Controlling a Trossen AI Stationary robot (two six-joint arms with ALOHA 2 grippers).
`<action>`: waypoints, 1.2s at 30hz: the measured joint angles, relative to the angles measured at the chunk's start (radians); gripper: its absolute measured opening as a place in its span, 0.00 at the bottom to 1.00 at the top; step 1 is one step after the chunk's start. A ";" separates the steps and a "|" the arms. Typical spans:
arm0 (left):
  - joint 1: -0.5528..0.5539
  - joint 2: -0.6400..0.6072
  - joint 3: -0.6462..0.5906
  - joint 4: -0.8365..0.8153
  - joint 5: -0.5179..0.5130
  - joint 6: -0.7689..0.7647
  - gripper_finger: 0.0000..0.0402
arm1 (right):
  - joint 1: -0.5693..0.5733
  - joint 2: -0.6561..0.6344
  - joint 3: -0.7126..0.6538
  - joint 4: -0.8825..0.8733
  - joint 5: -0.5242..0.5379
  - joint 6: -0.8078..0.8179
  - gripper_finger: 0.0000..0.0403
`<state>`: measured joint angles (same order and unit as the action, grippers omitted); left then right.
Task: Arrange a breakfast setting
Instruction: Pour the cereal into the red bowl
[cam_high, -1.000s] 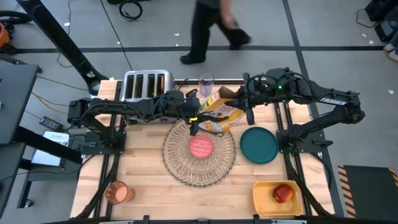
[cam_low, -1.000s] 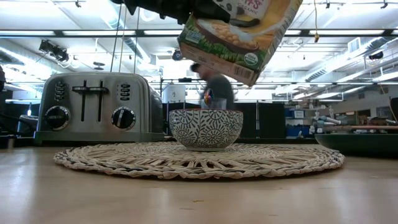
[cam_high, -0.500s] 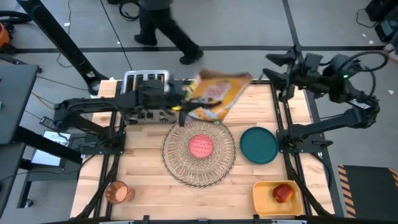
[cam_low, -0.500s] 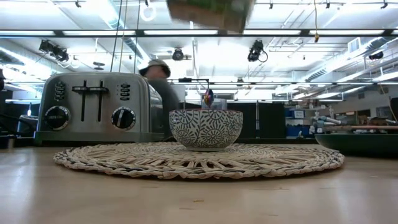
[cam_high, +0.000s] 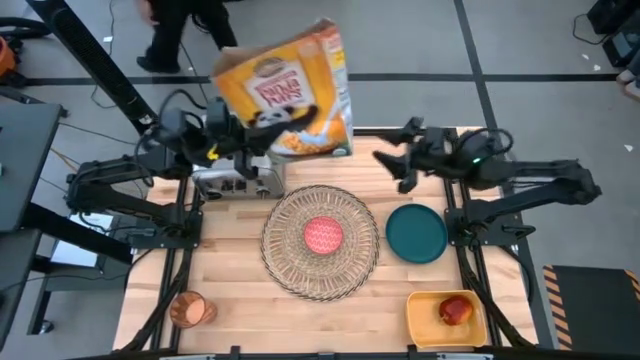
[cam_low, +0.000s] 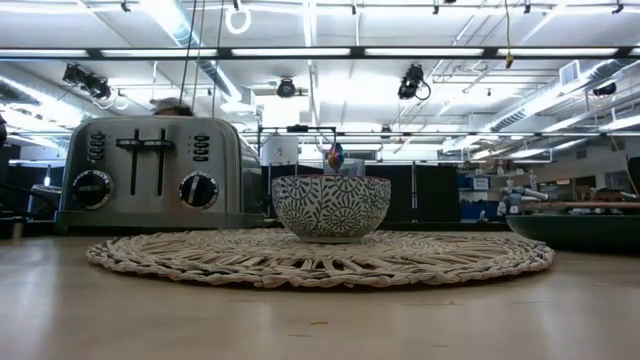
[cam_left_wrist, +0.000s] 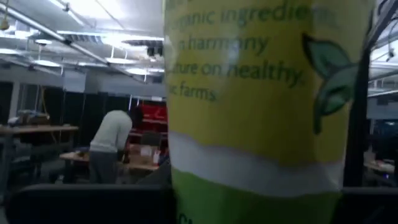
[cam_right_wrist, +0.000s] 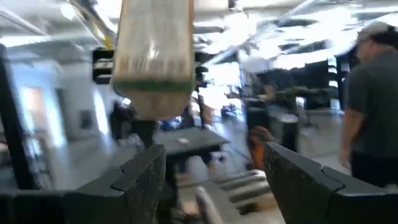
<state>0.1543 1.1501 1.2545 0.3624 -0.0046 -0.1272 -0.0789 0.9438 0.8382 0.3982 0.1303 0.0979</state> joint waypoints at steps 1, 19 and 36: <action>0.000 0.000 0.000 0.030 -0.001 -0.001 0.24 | 0.000 0.038 -0.017 0.101 -0.005 0.010 0.70; 0.000 0.064 -0.001 0.159 -0.003 0.012 0.24 | 0.001 0.482 0.302 0.540 -0.122 0.063 0.96; 0.000 0.114 -0.001 0.211 -0.003 0.011 0.24 | -0.006 0.511 0.366 0.548 -0.101 0.084 0.80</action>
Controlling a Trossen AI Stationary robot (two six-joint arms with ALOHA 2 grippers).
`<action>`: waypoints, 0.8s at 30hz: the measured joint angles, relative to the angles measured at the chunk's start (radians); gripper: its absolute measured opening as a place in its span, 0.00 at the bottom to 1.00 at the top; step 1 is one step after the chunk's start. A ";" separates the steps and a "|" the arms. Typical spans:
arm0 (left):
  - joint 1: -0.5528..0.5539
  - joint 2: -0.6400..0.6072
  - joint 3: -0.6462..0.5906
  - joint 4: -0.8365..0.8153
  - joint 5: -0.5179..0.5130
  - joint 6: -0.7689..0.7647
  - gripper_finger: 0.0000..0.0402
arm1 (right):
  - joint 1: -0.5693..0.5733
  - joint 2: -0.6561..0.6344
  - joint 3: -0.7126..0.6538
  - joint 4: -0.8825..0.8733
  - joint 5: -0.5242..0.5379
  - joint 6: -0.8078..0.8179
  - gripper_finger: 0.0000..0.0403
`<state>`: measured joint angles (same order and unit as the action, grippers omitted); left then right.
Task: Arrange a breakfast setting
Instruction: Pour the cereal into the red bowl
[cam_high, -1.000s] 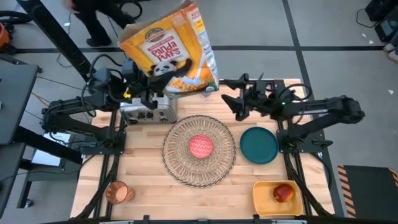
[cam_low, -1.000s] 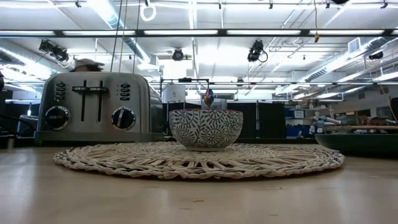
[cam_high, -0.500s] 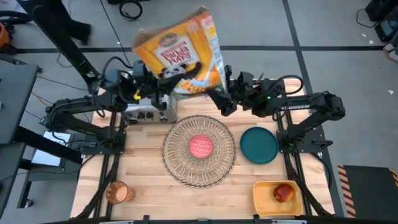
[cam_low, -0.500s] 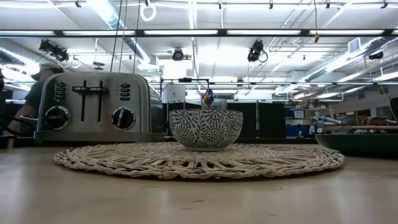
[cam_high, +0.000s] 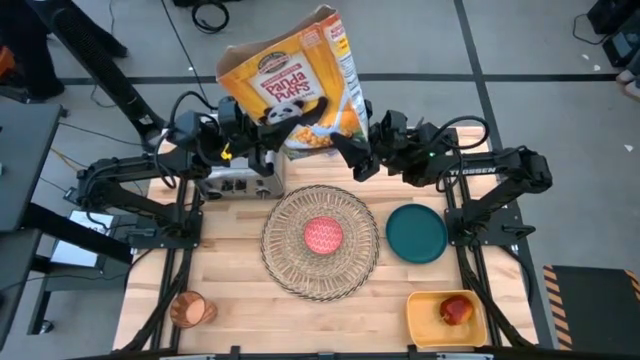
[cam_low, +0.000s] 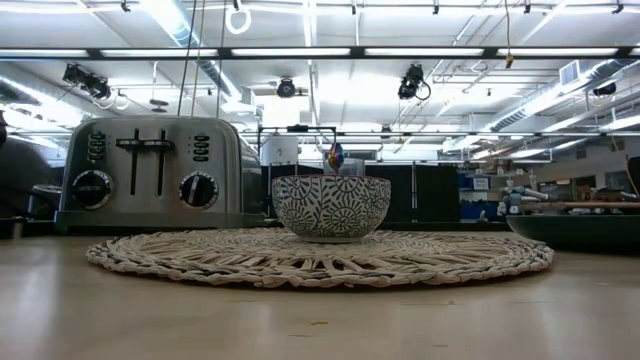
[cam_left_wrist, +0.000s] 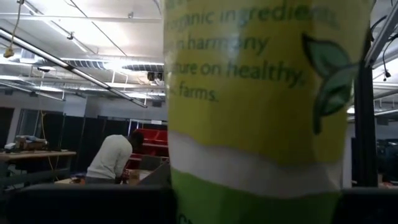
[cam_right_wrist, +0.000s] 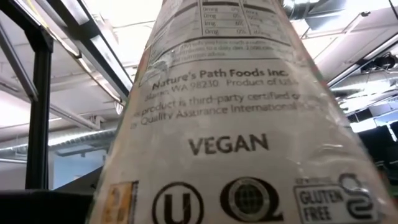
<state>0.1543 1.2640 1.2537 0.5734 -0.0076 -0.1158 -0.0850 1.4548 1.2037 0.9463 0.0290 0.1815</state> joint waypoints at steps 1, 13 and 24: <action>0.000 0.000 0.000 0.000 0.000 -0.002 0.24 | -0.001 0.000 0.000 0.000 0.000 0.001 0.78; -0.001 -0.057 -0.002 -0.059 0.058 -0.083 0.51 | 0.000 -0.038 -0.002 -0.061 -0.035 -0.063 0.68; -0.002 -0.334 -0.001 -0.613 0.095 -0.026 0.68 | 0.036 -0.272 -0.013 -0.433 -0.042 -0.117 0.63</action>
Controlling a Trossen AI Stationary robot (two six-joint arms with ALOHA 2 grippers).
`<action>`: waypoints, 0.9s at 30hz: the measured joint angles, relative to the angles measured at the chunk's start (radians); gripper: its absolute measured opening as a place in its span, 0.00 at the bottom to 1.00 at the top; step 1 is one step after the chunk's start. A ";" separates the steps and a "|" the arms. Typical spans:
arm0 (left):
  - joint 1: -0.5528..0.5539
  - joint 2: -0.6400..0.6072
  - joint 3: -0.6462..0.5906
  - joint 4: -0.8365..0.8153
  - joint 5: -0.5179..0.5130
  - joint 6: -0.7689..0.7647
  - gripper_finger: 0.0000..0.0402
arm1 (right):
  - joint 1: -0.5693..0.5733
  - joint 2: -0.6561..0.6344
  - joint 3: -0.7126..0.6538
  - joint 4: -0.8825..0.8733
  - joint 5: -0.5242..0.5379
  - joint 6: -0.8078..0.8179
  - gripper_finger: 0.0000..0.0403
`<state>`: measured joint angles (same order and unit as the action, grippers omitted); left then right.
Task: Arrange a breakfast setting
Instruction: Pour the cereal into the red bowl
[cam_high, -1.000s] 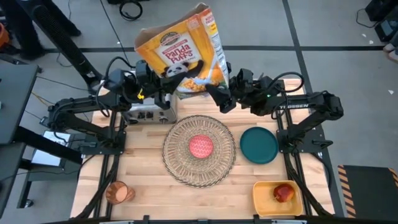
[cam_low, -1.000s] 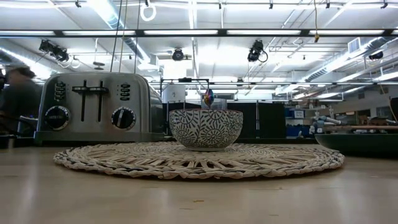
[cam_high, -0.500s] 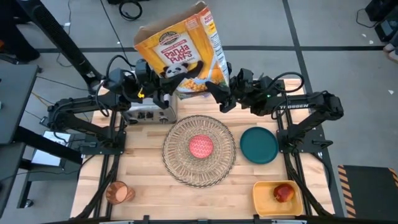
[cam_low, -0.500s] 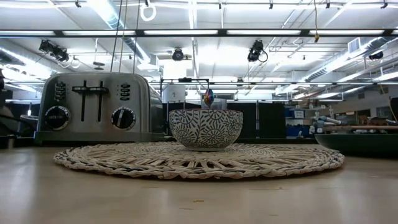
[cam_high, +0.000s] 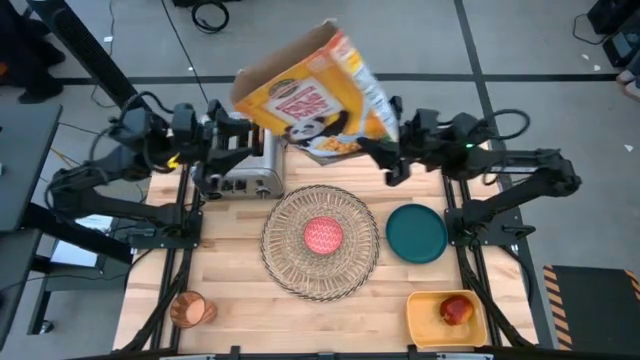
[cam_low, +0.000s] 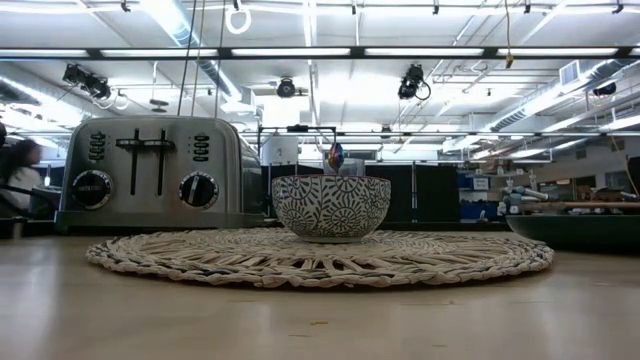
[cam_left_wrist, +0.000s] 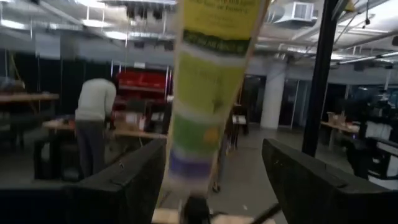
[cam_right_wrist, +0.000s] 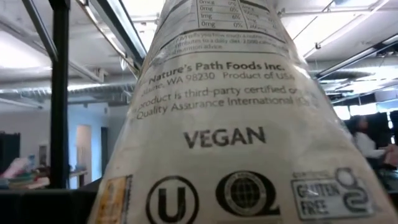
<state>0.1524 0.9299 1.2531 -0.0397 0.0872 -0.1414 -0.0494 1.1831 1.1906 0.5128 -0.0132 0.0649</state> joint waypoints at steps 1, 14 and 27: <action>-0.001 -0.011 0.000 -0.033 0.000 -0.008 0.68 | 0.001 -0.024 -0.011 -0.009 0.000 0.013 0.63; -0.210 0.098 0.000 -0.390 -0.158 -0.114 0.68 | 0.002 -0.394 -0.275 -0.272 0.049 0.119 0.63; -0.431 0.348 -0.001 -0.563 -0.523 -0.384 0.68 | 0.002 -0.755 -0.750 -0.326 -0.082 0.264 0.62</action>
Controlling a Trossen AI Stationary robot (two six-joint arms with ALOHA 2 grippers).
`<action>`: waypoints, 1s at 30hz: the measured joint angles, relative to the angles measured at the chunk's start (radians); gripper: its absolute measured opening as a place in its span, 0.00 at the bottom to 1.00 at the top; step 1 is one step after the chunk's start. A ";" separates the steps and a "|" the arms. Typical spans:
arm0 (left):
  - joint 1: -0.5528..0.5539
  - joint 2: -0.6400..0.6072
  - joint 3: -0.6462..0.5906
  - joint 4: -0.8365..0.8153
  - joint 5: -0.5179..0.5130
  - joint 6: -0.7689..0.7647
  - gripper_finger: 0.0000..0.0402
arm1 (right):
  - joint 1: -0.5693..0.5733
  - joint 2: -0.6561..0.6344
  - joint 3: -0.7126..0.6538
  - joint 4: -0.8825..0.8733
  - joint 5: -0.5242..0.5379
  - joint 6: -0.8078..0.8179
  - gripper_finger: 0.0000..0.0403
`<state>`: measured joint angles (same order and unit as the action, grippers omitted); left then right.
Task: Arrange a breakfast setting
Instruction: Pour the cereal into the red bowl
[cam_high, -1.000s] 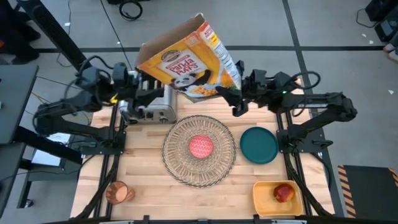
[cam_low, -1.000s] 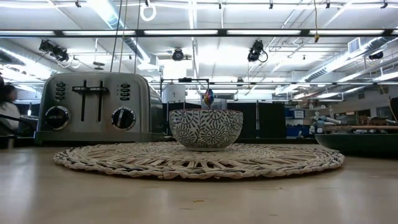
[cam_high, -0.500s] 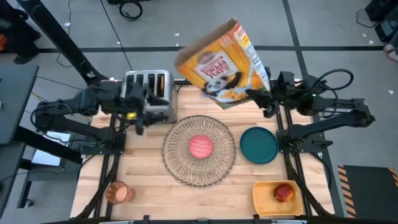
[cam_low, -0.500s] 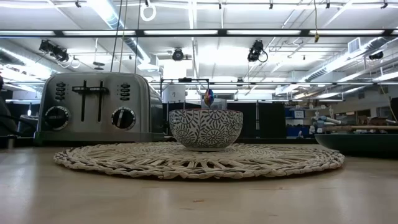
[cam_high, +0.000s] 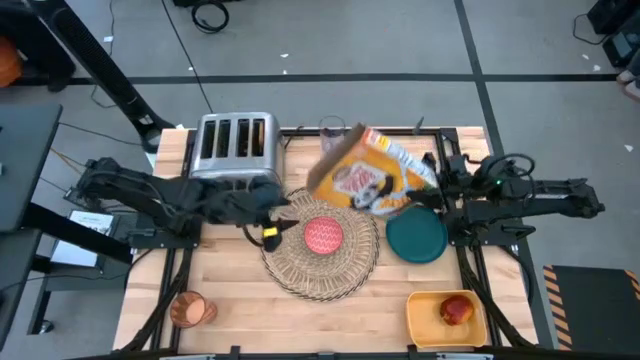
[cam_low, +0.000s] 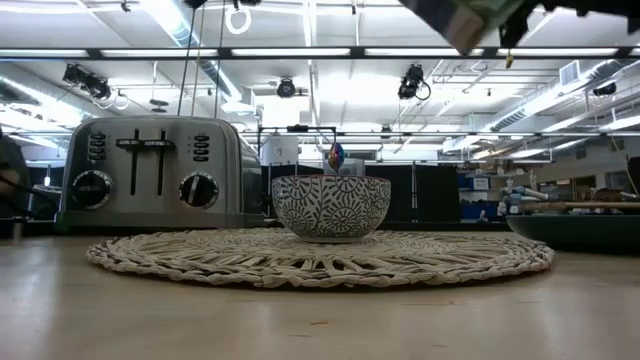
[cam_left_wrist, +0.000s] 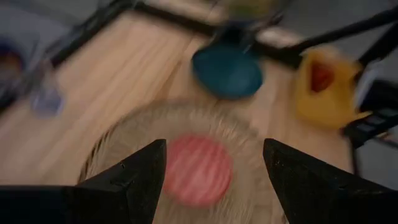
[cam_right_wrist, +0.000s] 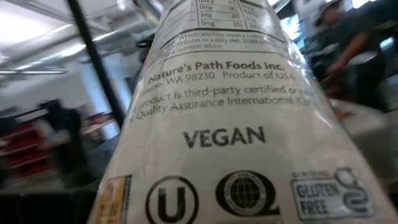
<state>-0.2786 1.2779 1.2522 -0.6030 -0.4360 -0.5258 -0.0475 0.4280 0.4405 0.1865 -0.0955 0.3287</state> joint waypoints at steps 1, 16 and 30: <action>-0.008 0.015 0.000 -0.032 -0.010 -0.048 0.68 | 0.000 -0.023 -0.022 -0.009 -0.020 0.021 0.62; -0.089 0.177 0.000 -0.295 -0.032 -0.464 0.68 | 0.000 -0.187 -0.054 -0.437 -0.066 -0.055 0.62; -0.119 0.339 0.000 -0.215 -0.036 -0.580 0.68 | 0.000 -0.166 -0.033 -0.569 -0.027 -0.210 0.62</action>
<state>-0.3979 1.6169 1.2526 -0.8181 -0.4719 -1.1063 -0.0479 0.2618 0.4079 -0.3825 -0.1229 0.1189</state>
